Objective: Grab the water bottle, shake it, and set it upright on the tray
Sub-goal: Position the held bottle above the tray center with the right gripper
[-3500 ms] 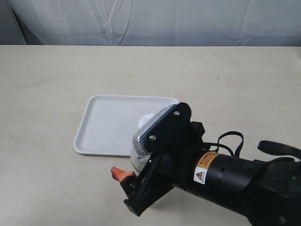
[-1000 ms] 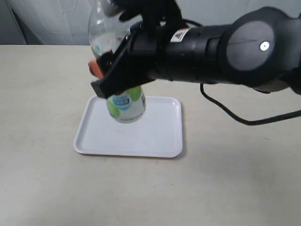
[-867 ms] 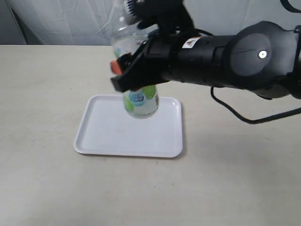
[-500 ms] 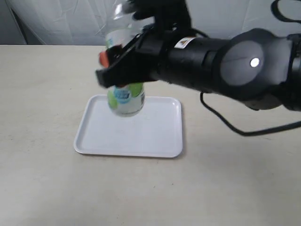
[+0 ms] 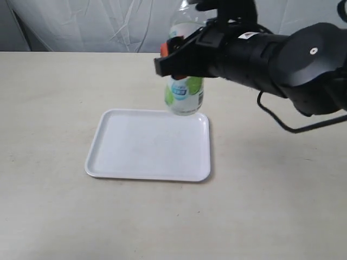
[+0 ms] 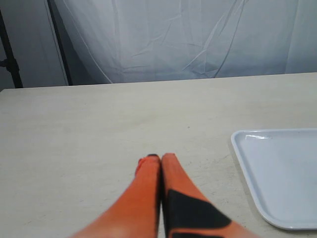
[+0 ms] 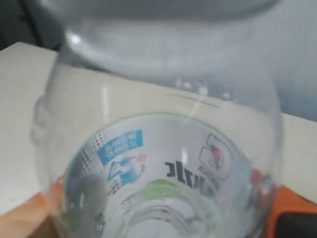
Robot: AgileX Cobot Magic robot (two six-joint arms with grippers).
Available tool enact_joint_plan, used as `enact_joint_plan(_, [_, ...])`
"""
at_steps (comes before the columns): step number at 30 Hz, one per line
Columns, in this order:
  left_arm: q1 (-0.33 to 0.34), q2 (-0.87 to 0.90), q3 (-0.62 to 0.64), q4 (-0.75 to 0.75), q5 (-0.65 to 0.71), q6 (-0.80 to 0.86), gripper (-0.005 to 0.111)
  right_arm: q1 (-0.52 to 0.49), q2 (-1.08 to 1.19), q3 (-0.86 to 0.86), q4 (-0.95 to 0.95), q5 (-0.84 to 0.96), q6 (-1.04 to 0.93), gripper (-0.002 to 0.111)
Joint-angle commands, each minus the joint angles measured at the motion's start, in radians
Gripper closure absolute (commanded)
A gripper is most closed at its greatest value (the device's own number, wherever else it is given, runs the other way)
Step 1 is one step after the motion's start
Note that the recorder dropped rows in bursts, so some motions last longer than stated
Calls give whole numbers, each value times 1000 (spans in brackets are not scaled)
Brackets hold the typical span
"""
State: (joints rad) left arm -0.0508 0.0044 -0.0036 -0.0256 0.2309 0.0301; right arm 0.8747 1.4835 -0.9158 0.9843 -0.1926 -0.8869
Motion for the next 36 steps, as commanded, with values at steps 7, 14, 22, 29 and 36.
enact_joint_plan(7, [-2, -4, 4, -5, -6, -1, 106, 64, -2, 5, -125, -102, -19, 109])
enact_joint_plan(14, [-2, -4, 4, -5, -6, -1, 106, 2, -2, 8, -56, -100, -2, 109])
enact_joint_plan(22, [-2, -4, 4, -5, -6, -1, 106, 6, 45, 8, -118, -96, 80, 109])
enact_joint_plan(29, [-2, -4, 4, -5, -6, -1, 106, 6, 182, 8, -555, -220, 523, 109])
enact_joint_plan(36, [-2, -4, 4, -5, -6, -1, 106, 6, 318, 8, -891, -423, 837, 109])
